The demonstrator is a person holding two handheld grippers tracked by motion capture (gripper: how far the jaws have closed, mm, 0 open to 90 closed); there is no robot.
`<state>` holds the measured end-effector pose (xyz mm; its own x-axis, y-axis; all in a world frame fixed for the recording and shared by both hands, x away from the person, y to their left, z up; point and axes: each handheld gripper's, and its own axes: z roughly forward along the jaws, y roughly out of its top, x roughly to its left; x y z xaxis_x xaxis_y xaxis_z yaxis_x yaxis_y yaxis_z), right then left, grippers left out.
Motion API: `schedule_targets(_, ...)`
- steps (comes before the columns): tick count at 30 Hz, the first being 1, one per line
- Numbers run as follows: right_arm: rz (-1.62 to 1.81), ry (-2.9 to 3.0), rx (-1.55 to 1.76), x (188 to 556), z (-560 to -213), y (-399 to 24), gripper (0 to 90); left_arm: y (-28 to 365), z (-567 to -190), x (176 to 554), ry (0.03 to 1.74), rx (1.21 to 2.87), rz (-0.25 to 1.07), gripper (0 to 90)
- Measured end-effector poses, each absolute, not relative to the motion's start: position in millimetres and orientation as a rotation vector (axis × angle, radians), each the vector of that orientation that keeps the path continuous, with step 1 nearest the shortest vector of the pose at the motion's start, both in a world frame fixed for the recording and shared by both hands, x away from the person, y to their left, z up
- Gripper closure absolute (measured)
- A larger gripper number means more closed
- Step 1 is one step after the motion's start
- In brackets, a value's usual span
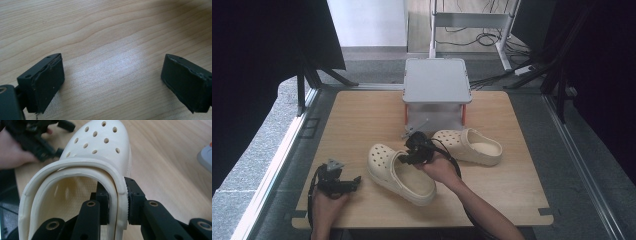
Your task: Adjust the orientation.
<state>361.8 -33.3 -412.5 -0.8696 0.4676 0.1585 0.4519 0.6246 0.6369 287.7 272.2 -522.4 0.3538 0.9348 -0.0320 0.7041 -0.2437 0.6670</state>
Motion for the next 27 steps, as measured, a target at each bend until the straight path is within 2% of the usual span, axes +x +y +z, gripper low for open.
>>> schedule_targets(12, 1.075, 2.823, 0.812, 321.4, -435.4, -62.1, 75.8, 271.9, -522.3, 287.5, 1.424, 2.026, 0.503, 4.9)
schedule_targets(22, 1.071, 2.802, 0.791, 311.1, -453.6, -82.2, 73.6, 271.7, -522.5, 287.4, 1.423, 2.024, 0.505, 5.0)
schedule_targets(24, 1.084, 2.814, 0.771, 312.1, -453.5, -83.2, 69.1, 271.8, -522.4, 287.4, 1.423, 2.025, 0.505, 5.0)
schedule_targets(27, 1.109, 2.84, 0.722, 312.9, -449.6, -84.8, 53.8, 271.8, -522.4, 287.4, 1.423, 2.025, 0.505, 5.0)
